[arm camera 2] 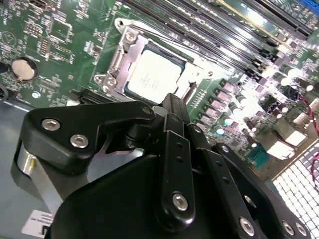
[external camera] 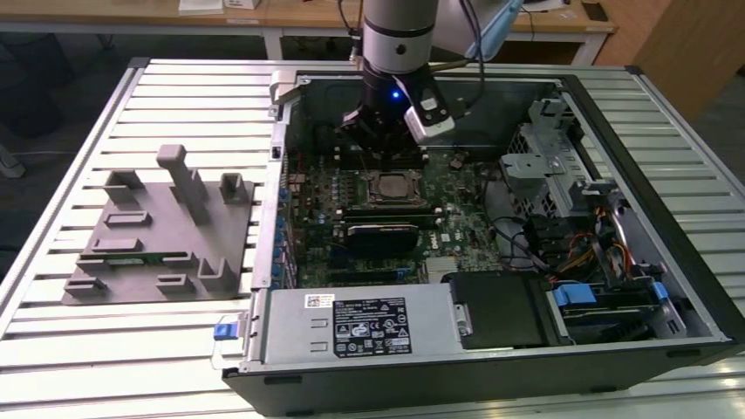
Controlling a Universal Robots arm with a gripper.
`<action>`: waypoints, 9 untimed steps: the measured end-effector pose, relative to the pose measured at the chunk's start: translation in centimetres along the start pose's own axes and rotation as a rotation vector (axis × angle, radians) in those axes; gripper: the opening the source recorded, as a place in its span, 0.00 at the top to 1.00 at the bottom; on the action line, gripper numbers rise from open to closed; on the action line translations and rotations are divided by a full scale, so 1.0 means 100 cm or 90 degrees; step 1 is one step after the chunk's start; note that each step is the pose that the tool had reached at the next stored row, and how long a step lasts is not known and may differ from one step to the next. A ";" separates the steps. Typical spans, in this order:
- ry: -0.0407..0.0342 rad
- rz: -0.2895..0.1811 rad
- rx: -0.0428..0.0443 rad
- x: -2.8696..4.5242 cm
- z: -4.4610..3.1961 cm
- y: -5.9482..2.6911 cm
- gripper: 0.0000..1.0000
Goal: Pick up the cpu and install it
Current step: 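Install the first cpu locking lever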
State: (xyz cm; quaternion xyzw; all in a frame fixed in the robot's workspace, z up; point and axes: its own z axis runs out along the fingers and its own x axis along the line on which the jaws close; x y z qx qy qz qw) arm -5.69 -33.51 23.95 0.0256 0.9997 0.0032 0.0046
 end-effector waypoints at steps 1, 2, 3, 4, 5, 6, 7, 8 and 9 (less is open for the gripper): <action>0.0000 0.000 0.0000 0.0015 0.0000 -0.0001 0.89; 0.0000 0.000 0.0000 0.0030 0.0000 -0.0001 0.89; 0.0000 0.000 0.0000 0.0046 -0.0001 -0.0002 0.89; 0.0000 0.000 0.0000 0.0059 0.0000 -0.0003 0.89; 0.0000 0.000 0.0000 0.0074 -0.0001 -0.0004 0.89; 0.0000 0.000 0.0000 0.0091 -0.0001 -0.0005 0.89; 0.0000 0.000 0.0000 0.0106 -0.0001 -0.0005 0.89; 0.0000 0.000 0.0000 0.0121 -0.0001 -0.0006 0.89; 0.0000 0.000 0.0000 0.0134 -0.0001 -0.0007 0.89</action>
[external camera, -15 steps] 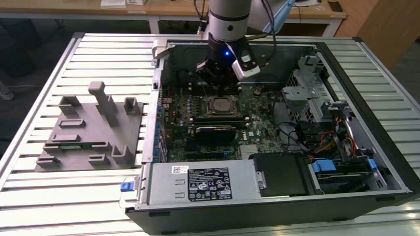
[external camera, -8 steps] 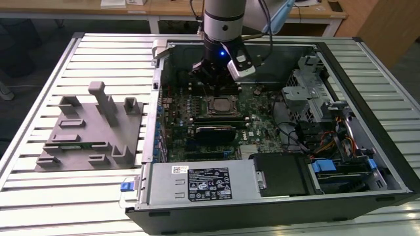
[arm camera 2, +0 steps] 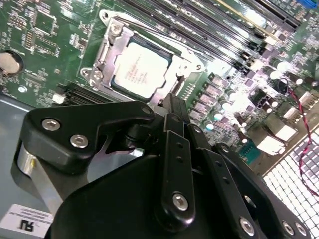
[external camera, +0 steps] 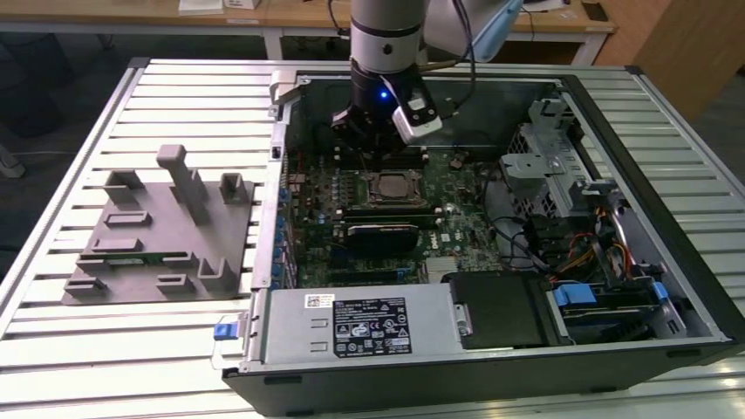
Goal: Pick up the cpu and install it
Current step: 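Install the first cpu locking lever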
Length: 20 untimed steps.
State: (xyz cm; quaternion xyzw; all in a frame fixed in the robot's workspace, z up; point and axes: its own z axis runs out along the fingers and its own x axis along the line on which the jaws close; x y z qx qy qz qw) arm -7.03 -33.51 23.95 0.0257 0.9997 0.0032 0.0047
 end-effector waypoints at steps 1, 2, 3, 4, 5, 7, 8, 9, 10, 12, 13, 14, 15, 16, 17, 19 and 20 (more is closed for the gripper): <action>0.0000 0.000 0.0000 0.0014 0.0000 -0.0001 0.89; 0.0000 0.000 0.0000 0.0028 0.0000 -0.0001 0.89; 0.0000 0.000 0.0000 0.0041 0.0000 -0.0002 0.89; 0.0000 0.000 0.0000 0.0054 -0.0001 -0.0003 0.89; 0.0000 0.000 0.0000 0.0065 0.0000 -0.0003 0.89; 0.0000 0.000 0.0000 0.0089 -0.0001 -0.0005 0.89; 0.0000 0.000 0.0000 0.0100 -0.0001 -0.0005 0.89; 0.0000 0.000 0.0000 0.0112 -0.0001 -0.0006 0.89; 0.0000 0.000 0.0000 0.0125 -0.0001 -0.0007 0.89; 0.0001 0.000 -0.0006 0.0146 -0.0001 -0.0008 0.89; 0.0002 0.000 -0.0019 0.0154 -0.0001 -0.0008 0.89; 0.0002 0.000 -0.0036 0.0164 -0.0001 -0.0009 0.89; 0.0003 0.000 -0.0048 0.0176 -0.0001 -0.0009 0.89; 0.0003 0.000 -0.0057 0.0190 -0.0001 -0.0010 0.89; 0.0003 0.000 -0.0061 0.0206 -0.0002 -0.0011 0.89; 0.0004 0.000 -0.0068 0.0242 -0.0001 -0.0013 0.89; 0.0003 0.000 -0.0070 0.0260 -0.0001 -0.0013 0.89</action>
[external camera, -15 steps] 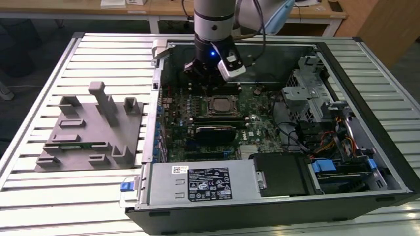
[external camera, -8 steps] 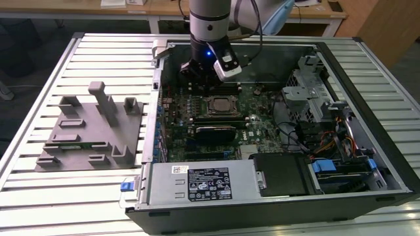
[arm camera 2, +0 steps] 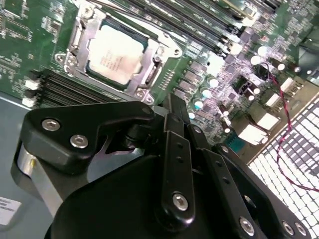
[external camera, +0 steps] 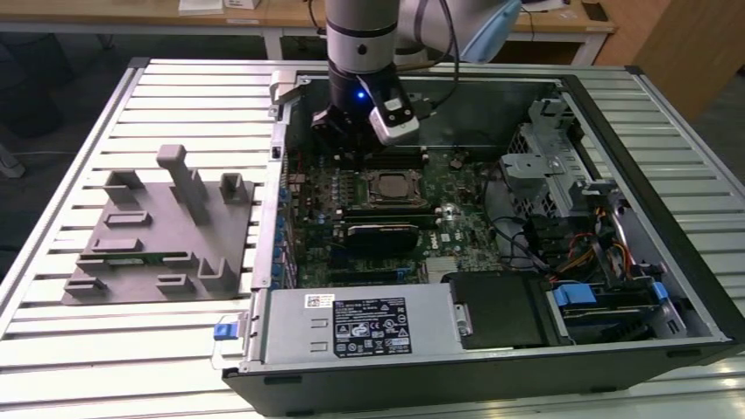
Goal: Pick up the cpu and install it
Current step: 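Install the first cpu locking lever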
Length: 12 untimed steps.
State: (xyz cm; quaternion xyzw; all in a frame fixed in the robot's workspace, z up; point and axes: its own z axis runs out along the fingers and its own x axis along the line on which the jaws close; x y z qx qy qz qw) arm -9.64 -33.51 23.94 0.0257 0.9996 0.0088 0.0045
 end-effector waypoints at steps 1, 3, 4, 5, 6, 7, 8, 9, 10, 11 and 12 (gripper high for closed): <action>0.0000 0.000 -0.0003 0.0020 0.0000 -0.0001 0.89; 0.0002 0.000 -0.0027 0.0051 0.0000 -0.0003 0.89; 0.0003 0.000 -0.0050 0.0065 0.0000 -0.0003 0.89; 0.0004 0.000 -0.0071 0.0079 0.0000 -0.0004 0.89; 0.0005 0.000 -0.0094 0.0093 -0.0001 -0.0005 0.89; 0.0006 0.000 -0.0117 0.0106 -0.0001 -0.0006 0.89; 0.0007 0.000 -0.0130 0.0115 -0.0001 -0.0006 0.89; 0.0007 0.000 -0.0131 0.0116 -0.0001 -0.0006 0.89; 0.0007 0.000 -0.0132 0.0116 -0.0001 -0.0006 0.89; 0.0007 0.000 -0.0132 0.0116 -0.0001 -0.0006 0.89; 0.0007 0.000 -0.0134 0.0117 -0.0001 -0.0006 0.89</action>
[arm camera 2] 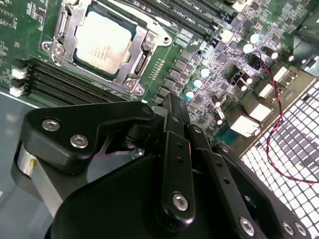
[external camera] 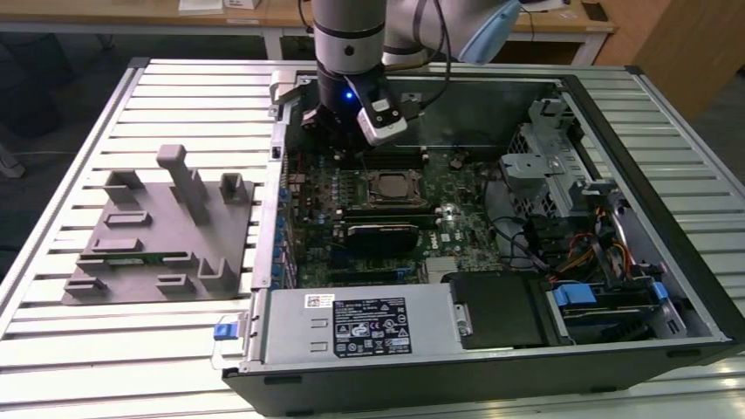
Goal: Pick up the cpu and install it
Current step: 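Install the first cpu locking lever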
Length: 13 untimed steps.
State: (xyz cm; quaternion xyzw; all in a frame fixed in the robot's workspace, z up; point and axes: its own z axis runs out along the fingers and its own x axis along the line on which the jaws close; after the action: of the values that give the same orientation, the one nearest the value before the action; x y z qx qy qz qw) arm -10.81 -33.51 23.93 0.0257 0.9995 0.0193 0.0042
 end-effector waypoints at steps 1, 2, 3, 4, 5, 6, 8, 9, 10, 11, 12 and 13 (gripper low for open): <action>0.0002 0.000 -0.0015 0.0001 -0.0001 -0.0001 0.89; 0.0002 0.000 -0.0044 0.0001 0.0000 -0.0001 0.89; 0.0004 0.000 -0.0080 0.0002 0.0000 0.0000 0.89; 0.0007 0.000 -0.0124 0.0003 0.0000 0.0000 0.89; 0.0009 0.000 -0.0169 0.0003 0.0000 0.0000 0.89; 0.0011 0.000 -0.0222 0.0003 0.0000 0.0000 0.89; 0.0016 0.000 -0.0303 0.0004 0.0000 -0.0001 0.89; 0.0018 0.000 -0.0348 0.0004 0.0000 -0.0001 0.89; 0.0021 0.000 -0.0409 0.0004 0.0000 0.0000 0.89; 0.0024 0.001 -0.0470 0.0004 0.0000 0.0000 0.89; 0.0028 0.001 -0.0536 0.0004 0.0000 -0.0001 0.89; 0.0030 0.001 -0.0581 0.0004 0.0000 -0.0001 0.89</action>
State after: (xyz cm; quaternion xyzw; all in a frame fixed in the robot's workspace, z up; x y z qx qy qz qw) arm -10.85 -33.51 23.93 0.0259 0.9975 0.0649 0.0031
